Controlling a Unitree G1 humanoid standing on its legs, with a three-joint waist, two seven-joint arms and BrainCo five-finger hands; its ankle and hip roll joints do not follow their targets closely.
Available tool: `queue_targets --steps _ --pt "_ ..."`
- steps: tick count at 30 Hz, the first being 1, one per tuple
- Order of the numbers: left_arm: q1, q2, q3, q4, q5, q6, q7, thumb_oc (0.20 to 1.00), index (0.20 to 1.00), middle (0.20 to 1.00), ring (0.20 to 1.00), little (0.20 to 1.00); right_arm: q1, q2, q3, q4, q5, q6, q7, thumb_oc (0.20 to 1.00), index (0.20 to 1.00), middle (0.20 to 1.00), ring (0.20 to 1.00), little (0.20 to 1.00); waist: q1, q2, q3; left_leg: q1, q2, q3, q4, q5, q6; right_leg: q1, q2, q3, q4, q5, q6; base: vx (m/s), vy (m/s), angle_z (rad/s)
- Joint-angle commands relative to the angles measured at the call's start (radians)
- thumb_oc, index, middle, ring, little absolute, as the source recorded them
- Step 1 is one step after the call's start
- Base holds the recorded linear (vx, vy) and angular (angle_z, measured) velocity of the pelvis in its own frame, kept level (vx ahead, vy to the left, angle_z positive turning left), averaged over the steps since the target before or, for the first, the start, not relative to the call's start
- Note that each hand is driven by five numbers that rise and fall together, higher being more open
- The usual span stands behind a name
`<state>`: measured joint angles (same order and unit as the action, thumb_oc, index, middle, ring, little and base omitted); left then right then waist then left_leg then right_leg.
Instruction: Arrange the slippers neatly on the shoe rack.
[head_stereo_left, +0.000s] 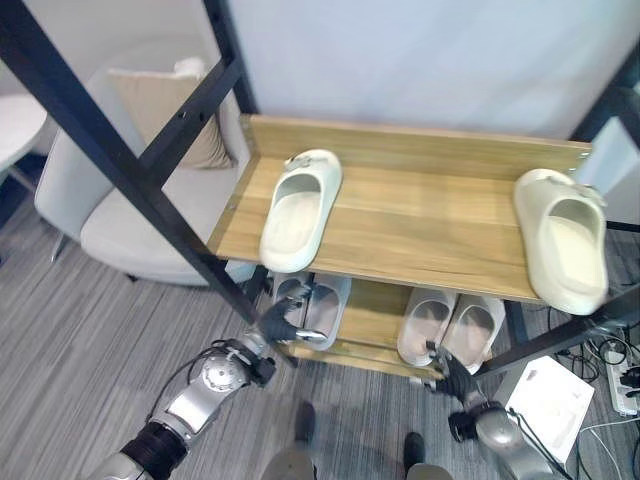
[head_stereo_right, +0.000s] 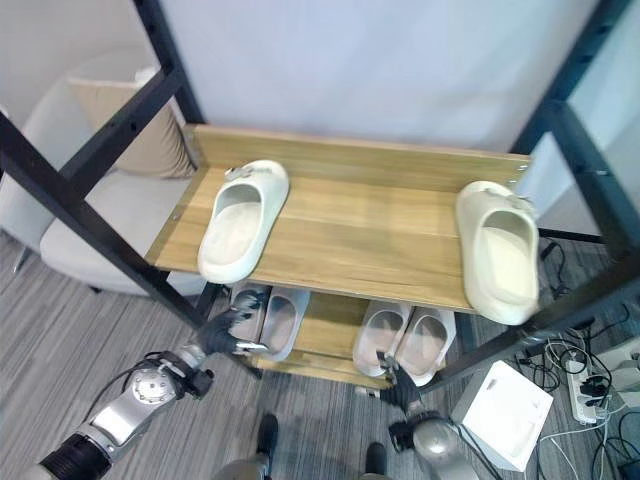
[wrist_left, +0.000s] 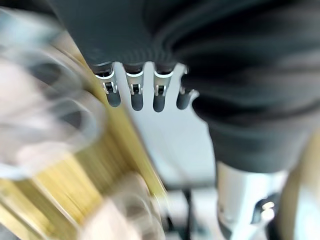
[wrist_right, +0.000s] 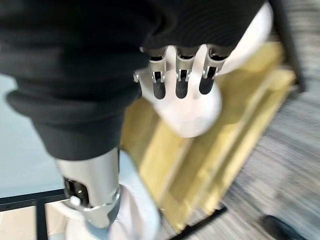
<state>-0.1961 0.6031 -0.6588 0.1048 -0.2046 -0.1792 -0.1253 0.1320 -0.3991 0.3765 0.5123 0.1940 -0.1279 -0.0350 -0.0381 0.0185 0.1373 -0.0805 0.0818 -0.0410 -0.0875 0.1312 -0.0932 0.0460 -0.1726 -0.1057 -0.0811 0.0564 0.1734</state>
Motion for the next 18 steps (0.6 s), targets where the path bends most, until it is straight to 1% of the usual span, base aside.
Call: queue_targets --steps 1,2,4,5,7,9,11,12,13,14,15,16,17,18 --pt "-0.122 -0.045 -0.050 -0.027 0.009 -0.044 -0.078 1.000 1.000 1.000 1.000 1.000 -0.037 0.019 0.000 -0.015 -0.032 -0.031 0.014 1.000 1.000 1.000 1.000 1.000 -0.022 -0.028 0.010 0.056 0.043 0.062 0.000 -0.079 -0.024 -0.062 -0.034 -0.020 0.042 0.004 0.031 0.04 -0.010 -0.24" --pt "-0.145 -0.071 -0.078 -0.029 -0.004 -0.037 -0.087 1.000 1.000 1.000 1.000 1.000 -0.045 0.026 0.005 -0.001 -0.032 -0.026 0.007 1.000 1.000 1.000 1.000 1.000 -0.034 -0.027 0.004 0.064 0.045 0.067 0.000 -0.092 -0.024 -0.057 -0.032 -0.017 0.039 -0.005 0.032 0.07 -0.020 -0.14" --pt "-0.209 -0.121 -0.130 -0.036 -0.025 -0.027 -0.098 1.000 1.000 1.000 1.000 1.000 -0.060 0.033 0.011 0.018 -0.032 -0.021 -0.006 1.000 1.000 1.000 1.000 1.000 -0.051 -0.025 0.003 0.073 0.048 0.077 0.000 -0.097 -0.024 -0.057 -0.029 -0.003 0.039 -0.006 0.031 0.01 -0.016 -0.29" --pt "-0.260 -0.169 -0.160 -0.039 -0.067 -0.020 -0.101 1.000 1.000 1.000 1.000 1.000 -0.071 0.035 0.014 0.015 -0.023 -0.021 -0.013 1.000 1.000 1.000 1.000 1.000 -0.063 -0.023 0.004 0.073 0.049 0.088 0.000 -0.088 -0.023 -0.066 -0.028 0.008 0.040 0.003 0.029 -0.04 -0.011 -0.32" --pt "-0.310 -0.217 -0.172 -0.060 -0.132 -0.015 -0.091 1.000 1.000 1.000 1.000 1.000 -0.071 0.037 0.018 0.004 -0.017 -0.020 -0.020 1.000 1.000 1.000 1.000 1.000 -0.074 -0.021 0.004 0.079 0.050 0.097 0.000 -0.091 -0.024 -0.066 -0.026 0.016 0.037 0.003 0.028 -0.02 -0.008 -0.22" --pt "-0.316 -0.233 -0.172 -0.058 -0.155 -0.015 -0.087 1.000 1.000 1.000 1.000 1.000 -0.070 0.037 0.020 0.001 -0.016 -0.020 -0.021 1.000 1.000 1.000 1.000 1.000 -0.075 -0.019 0.004 0.082 0.051 0.099 0.000 -0.092 -0.023 -0.064 -0.025 0.018 0.037 0.003 0.027 0.01 -0.009 -0.12" --pt "-0.345 -0.267 -0.145 -0.085 -0.221 -0.022 -0.054 1.000 1.000 1.000 1.000 1.000 -0.063 0.044 0.024 -0.008 -0.012 -0.019 -0.028 1.000 1.000 1.000 1.000 1.000 -0.080 -0.019 0.003 0.087 0.051 0.101 0.000 -0.093 -0.024 -0.057 -0.023 0.020 0.035 0.002 0.025 0.04 -0.026 -0.07" --pt "-0.375 -0.291 -0.091 -0.107 -0.249 -0.047 -0.003 1.000 1.000 1.000 1.000 1.000 -0.046 0.050 0.024 -0.020 -0.002 -0.022 -0.035 1.000 1.000 1.000 1.000 1.000 -0.079 -0.019 -0.002 0.097 0.052 0.101 0.000 -0.105 -0.026 -0.043 -0.022 0.016 0.031 -0.009 0.024 0.07 -0.036 -0.02" --pt "-0.400 -0.298 -0.050 -0.123 -0.242 -0.069 0.038 1.000 1.000 1.000 1.000 1.000 -0.037 0.052 0.024 -0.027 0.002 -0.023 -0.039 1.000 1.000 1.000 1.000 1.000 -0.078 -0.020 -0.004 0.099 0.052 0.100 0.000 -0.104 -0.028 -0.038 -0.023 0.013 0.030 -0.010 0.024 0.06 -0.029 0.00" --pt "-0.400 -0.298 -0.048 -0.125 -0.241 -0.067 0.040 1.000 1.000 1.000 1.000 1.000 -0.038 0.051 0.025 -0.028 0.003 -0.022 -0.039 1.000 1.000 1.000 1.000 1.000 -0.080 -0.019 -0.002 0.100 0.053 0.100 0.000 -0.105 -0.028 -0.036 -0.023 0.012 0.029 -0.010 0.024 0.00 0.000 0.00" --pt "-0.418 -0.298 -0.002 -0.129 -0.222 -0.091 0.088 1.000 1.000 1.000 1.000 1.000 -0.027 0.054 0.025 -0.035 0.006 -0.026 -0.040 1.000 1.000 1.000 1.000 1.000 -0.076 -0.020 -0.005 0.103 0.052 0.098 0.000 -0.106 -0.029 -0.031 -0.022 0.011 0.027 -0.012 0.023 0.04 -0.031 0.04" --pt "-0.462 -0.281 0.070 -0.135 -0.117 -0.124 0.170 1.000 1.000 1.000 1.000 1.000 -0.019 0.055 0.030 -0.037 0.007 -0.028 -0.038 1.000 1.000 1.000 1.000 1.000 -0.074 -0.021 -0.011 0.108 0.053 0.098 0.000 -0.107 -0.032 -0.022 -0.022 0.007 0.023 -0.013 0.022 0.04 -0.031 0.03" --pt "-0.462 -0.282 0.071 -0.137 -0.112 -0.123 0.173 1.000 1.000 1.000 1.000 1.000 -0.020 0.054 0.031 -0.037 0.007 -0.028 -0.038 1.000 1.000 1.000 1.000 1.000 -0.075 -0.020 -0.010 0.109 0.054 0.097 0.000 -0.108 -0.032 -0.020 -0.021 0.006 0.023 -0.014 0.022 0.05 -0.031 0.01" --pt "-0.512 -0.236 0.140 -0.112 0.079 -0.132 0.286 1.000 1.000 1.000 1.000 1.000 -0.015 0.055 0.036 -0.034 0.006 -0.036 -0.031 1.000 1.000 1.000 1.000 1.000 -0.069 -0.021 -0.018 0.111 0.053 0.097 0.000 -0.107 -0.034 -0.015 -0.021 0.006 0.019 -0.014 0.021 0.00 0.000 0.00"
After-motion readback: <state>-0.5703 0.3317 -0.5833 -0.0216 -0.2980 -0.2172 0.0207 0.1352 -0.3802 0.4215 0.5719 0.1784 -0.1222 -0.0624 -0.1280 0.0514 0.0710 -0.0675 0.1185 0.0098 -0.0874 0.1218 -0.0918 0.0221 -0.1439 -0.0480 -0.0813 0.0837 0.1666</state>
